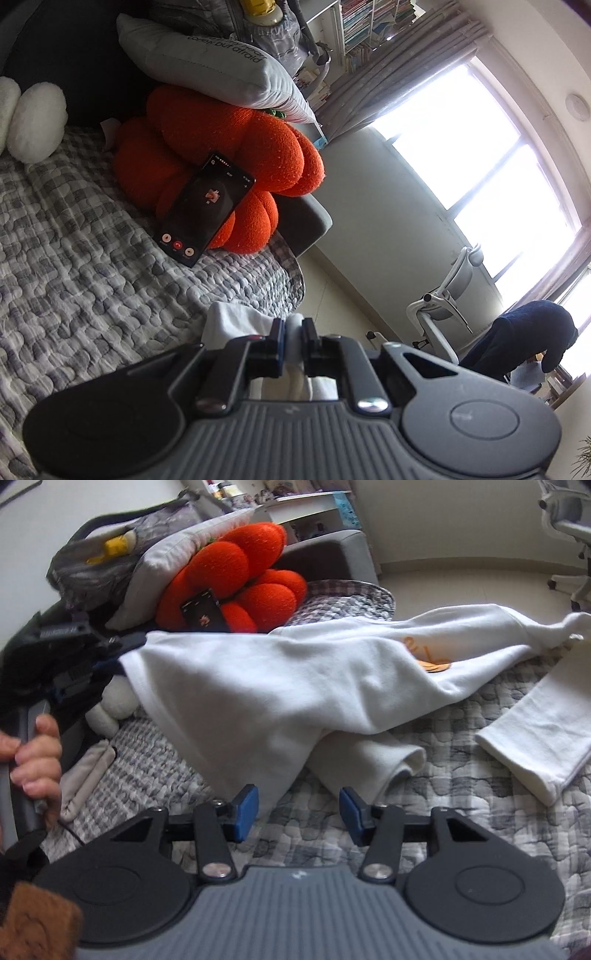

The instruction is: Fold clothes

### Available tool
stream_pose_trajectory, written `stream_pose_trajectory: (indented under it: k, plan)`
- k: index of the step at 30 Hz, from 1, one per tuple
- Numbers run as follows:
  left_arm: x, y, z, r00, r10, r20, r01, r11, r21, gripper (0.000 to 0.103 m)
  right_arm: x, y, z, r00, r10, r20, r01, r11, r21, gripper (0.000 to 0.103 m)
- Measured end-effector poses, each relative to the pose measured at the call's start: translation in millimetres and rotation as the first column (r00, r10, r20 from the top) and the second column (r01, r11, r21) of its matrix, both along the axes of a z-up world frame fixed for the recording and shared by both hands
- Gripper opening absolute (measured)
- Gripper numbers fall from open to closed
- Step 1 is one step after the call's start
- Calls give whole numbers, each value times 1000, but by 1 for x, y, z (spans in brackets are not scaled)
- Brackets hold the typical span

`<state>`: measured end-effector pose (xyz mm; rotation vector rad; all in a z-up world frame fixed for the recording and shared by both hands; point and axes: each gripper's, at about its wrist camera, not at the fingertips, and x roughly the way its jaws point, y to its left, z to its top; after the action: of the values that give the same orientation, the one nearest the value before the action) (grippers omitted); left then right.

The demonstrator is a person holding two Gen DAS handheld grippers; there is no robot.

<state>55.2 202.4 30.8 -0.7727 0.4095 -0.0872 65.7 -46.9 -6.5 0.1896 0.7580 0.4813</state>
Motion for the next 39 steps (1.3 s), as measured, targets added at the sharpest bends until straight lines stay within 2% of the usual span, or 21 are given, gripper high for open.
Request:
stream_pose_trajectory:
  k: [4,8,13,16,20,22,27,29,33,39]
  plan:
    - [0,2,-2,1000,3,-10,-3,1000,4,9,-7,37,-11,996,71,59,-63,990,-126,54]
    - [2,3,-3,1000,6,-22,-6,1000,6,9,-1,59,-26,994,57,94,-37,979,-202,54]
    - [4,5,-5,999,15,-36,-15,1000,19,9,8,71,-33,985,-26,171,67,969,-238,55]
    - [5,5,-5,998,37,-56,-34,998,55,9,12,68,-35,974,-100,205,146,963,-226,55]
    - [5,7,-7,996,31,-81,-27,998,48,9,13,53,-28,947,-184,263,238,952,-190,54]
    - [5,6,-7,996,20,-92,-16,999,44,9,12,43,-23,932,-216,290,272,948,-167,49]
    - [4,-3,-9,990,-38,-135,42,999,27,8,9,18,-10,910,-260,324,318,938,-138,20]
    - [3,-7,-8,988,-71,-140,74,997,16,8,5,10,-4,901,-277,334,336,933,-132,15]
    - [-7,-17,-1,983,-143,-118,143,990,-7,8,-3,-9,9,877,-310,367,375,919,-122,11]
    - [-30,-36,20,971,-238,-5,238,971,-10,8,-15,-40,29,836,-367,407,433,898,-81,8]
